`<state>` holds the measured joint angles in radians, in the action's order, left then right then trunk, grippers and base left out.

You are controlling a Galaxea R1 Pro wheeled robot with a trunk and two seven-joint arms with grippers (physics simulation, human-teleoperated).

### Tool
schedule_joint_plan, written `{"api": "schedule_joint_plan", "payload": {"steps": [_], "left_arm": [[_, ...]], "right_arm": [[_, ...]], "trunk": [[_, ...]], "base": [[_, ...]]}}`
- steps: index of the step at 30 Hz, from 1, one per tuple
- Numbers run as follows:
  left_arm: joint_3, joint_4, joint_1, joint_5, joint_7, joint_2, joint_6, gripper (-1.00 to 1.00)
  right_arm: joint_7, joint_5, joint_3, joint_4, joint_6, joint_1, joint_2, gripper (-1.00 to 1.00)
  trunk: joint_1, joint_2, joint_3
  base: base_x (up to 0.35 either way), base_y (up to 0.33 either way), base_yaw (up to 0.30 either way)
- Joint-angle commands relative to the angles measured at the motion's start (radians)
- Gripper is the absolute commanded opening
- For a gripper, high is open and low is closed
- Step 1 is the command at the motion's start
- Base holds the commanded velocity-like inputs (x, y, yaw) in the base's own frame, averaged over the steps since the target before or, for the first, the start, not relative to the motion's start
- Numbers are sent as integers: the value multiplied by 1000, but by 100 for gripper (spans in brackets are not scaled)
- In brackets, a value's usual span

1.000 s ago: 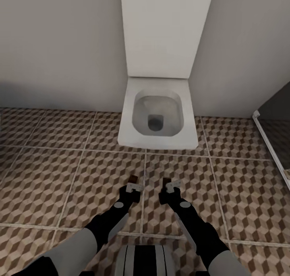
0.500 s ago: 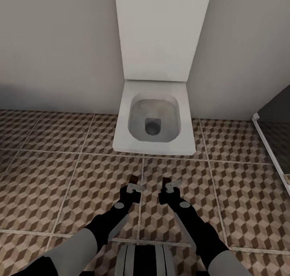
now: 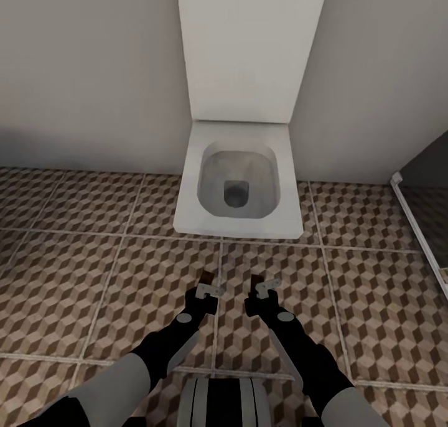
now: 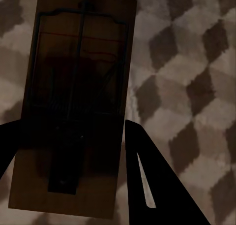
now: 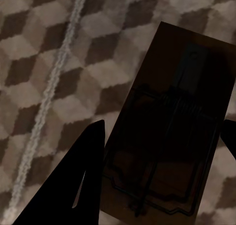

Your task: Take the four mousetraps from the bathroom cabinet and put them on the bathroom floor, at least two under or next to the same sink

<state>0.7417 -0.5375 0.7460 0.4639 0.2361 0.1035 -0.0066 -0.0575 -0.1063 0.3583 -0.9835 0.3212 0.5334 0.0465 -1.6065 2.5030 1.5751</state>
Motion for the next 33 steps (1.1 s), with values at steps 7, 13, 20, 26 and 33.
{"api": "schedule_joint_plan", "payload": {"steps": [7, 13, 20, 26, 33], "left_arm": [[8, -1, 1, 5, 9, -1, 0, -100], [8, -1, 1, 5, 9, -1, 0, -100], [8, -1, 1, 5, 9, -1, 0, -100], [8, -1, 1, 5, 9, -1, 0, -100], [8, -1, 1, 5, 9, -1, 0, -100]], "right_arm": [[-7, -10, 2, -1, 4, 0, 0, -100], [-7, -10, 2, -1, 4, 0, 0, -100], [-6, -10, 2, -1, 4, 0, 0, -100], [-7, -10, 2, -1, 4, 0, 0, -100], [-7, -10, 2, -1, 4, 0, 0, -100]], "trunk": [[0, 0, 11], [0, 0, 20], [0, 0, 31], [0, 0, 40], [0, 0, 50]], "base": [[0, 0, 0], [0, 0, 0], [0, 0, 0], [0, 0, 0], [0, 0, 0]]}}
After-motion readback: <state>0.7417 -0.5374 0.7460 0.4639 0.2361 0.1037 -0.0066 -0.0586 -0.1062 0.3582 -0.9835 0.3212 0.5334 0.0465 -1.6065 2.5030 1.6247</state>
